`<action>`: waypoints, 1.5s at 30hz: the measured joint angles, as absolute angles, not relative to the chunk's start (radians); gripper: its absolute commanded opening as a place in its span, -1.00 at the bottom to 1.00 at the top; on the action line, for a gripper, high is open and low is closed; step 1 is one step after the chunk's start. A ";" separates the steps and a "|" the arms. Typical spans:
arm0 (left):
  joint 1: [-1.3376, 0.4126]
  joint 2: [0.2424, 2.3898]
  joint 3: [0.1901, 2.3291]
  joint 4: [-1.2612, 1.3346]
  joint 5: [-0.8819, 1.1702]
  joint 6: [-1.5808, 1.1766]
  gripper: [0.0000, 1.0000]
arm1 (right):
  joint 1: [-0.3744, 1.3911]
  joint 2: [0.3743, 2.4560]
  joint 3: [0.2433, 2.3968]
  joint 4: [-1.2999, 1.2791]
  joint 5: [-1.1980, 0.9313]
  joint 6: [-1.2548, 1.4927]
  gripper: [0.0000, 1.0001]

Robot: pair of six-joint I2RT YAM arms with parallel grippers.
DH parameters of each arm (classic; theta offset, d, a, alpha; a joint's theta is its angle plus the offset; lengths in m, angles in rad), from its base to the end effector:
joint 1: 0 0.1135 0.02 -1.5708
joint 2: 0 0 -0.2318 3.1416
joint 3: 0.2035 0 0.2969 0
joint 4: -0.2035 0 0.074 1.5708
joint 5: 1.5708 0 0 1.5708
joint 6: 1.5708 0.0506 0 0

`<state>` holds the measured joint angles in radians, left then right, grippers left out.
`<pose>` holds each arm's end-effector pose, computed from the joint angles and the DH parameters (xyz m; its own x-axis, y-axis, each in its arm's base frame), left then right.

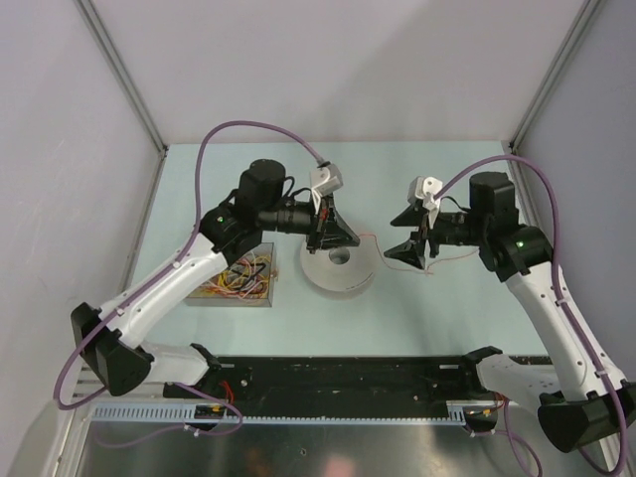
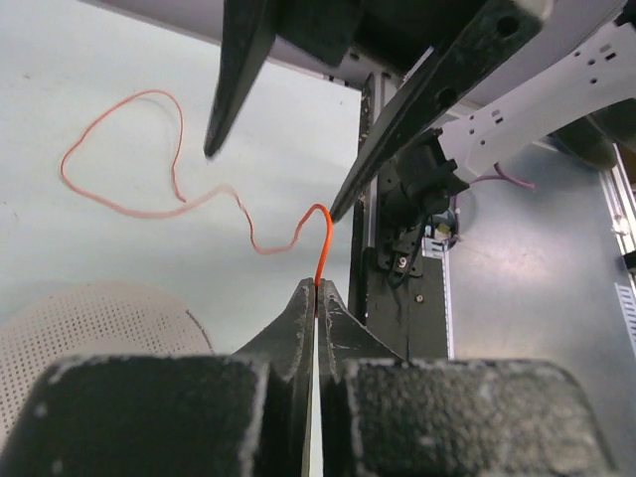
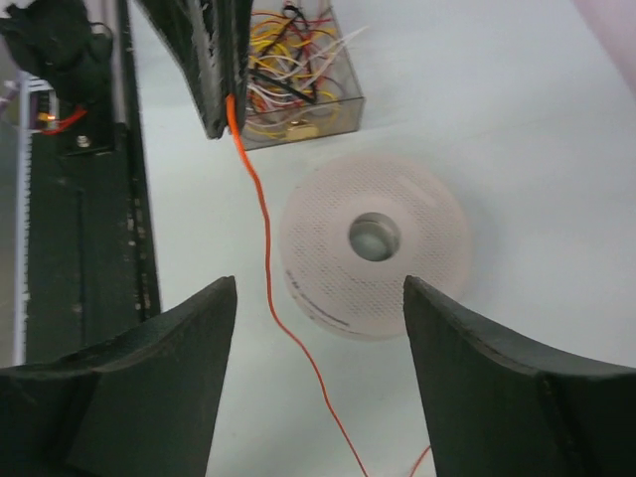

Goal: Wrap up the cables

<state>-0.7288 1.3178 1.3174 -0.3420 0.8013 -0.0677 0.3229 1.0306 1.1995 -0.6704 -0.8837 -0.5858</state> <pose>0.2411 -0.2640 0.3611 -0.3154 0.2185 -0.9235 0.9489 0.0834 -0.3043 0.2440 0.1229 0.3693 0.0868 -0.3407 -0.9361 -0.9554 0.2377 -0.1751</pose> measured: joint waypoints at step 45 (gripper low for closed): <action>-0.734 1.216 1.016 0.053 0.780 -0.320 -0.40 | 0.447 1.028 1.045 -0.190 -0.968 -0.180 -1.00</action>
<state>-0.7338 1.2163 1.0157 0.0532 0.7803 -0.3202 0.4465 1.0283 1.0454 -0.1898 -0.9684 -0.1799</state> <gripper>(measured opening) 0.108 0.020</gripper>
